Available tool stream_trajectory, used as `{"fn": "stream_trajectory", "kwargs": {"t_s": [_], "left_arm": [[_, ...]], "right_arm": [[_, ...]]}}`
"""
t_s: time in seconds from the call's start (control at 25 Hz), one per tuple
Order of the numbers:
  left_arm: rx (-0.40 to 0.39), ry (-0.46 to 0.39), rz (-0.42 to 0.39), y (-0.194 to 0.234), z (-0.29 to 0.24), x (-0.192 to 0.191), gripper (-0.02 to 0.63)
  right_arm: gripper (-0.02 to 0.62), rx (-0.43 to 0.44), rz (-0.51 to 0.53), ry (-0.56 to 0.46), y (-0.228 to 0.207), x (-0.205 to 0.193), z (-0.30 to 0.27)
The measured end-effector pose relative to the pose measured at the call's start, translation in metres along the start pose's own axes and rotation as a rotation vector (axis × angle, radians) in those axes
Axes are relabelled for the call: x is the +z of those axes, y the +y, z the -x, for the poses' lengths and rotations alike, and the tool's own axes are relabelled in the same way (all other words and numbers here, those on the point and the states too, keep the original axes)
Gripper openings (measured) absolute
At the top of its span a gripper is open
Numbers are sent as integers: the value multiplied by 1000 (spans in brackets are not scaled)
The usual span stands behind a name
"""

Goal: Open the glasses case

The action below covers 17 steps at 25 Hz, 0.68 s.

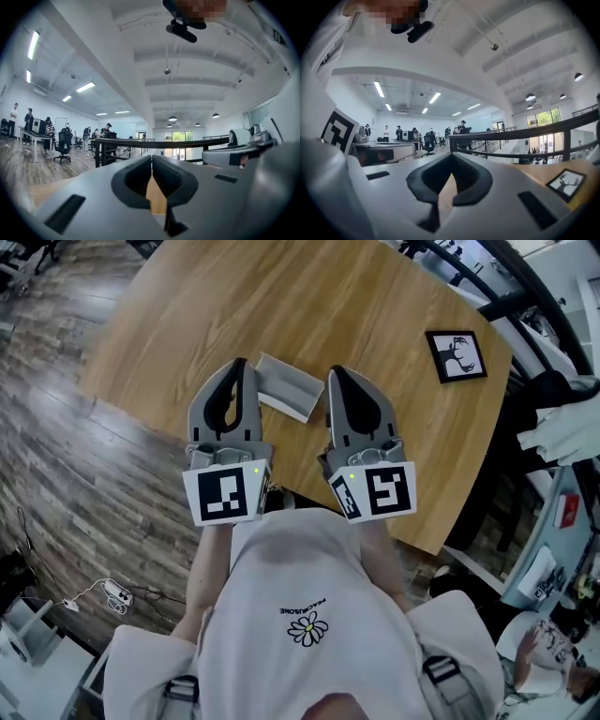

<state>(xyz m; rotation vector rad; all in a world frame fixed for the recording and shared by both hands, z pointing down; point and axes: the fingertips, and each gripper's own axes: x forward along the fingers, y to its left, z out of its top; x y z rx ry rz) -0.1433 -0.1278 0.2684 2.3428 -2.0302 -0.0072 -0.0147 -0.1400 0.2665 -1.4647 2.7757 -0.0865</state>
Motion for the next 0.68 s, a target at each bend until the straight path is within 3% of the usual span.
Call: {"fn": "stream_trajectory", "kwargs": {"t_s": [0.68], "left_arm": [[35, -29, 26, 12, 14, 10, 21]], "right_arm": [[6, 21, 91, 6, 14, 2, 3]]}}
